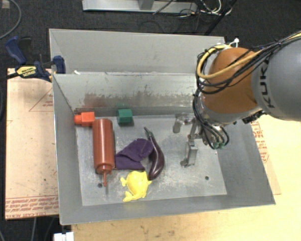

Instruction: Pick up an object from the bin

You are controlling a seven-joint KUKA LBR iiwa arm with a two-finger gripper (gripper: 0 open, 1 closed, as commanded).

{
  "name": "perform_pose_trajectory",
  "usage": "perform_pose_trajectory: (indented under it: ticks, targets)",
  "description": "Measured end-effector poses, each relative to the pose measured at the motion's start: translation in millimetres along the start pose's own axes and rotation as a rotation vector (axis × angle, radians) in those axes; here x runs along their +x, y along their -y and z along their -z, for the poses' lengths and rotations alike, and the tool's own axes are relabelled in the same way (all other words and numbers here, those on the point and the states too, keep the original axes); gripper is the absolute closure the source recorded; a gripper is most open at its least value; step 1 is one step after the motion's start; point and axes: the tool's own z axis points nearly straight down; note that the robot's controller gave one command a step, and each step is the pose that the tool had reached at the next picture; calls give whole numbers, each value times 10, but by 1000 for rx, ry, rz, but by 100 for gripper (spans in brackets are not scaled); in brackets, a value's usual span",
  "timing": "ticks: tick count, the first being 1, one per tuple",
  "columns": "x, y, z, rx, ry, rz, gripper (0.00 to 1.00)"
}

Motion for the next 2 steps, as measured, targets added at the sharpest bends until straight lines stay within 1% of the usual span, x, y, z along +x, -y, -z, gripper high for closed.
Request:
perform_pose_trajectory:
  ticks: [1, 2]
  targets:
    - [-150, -484, -190, -3, -8, 50, 0]
    - [-78, -551, -535, -6, 8, 159, 0]
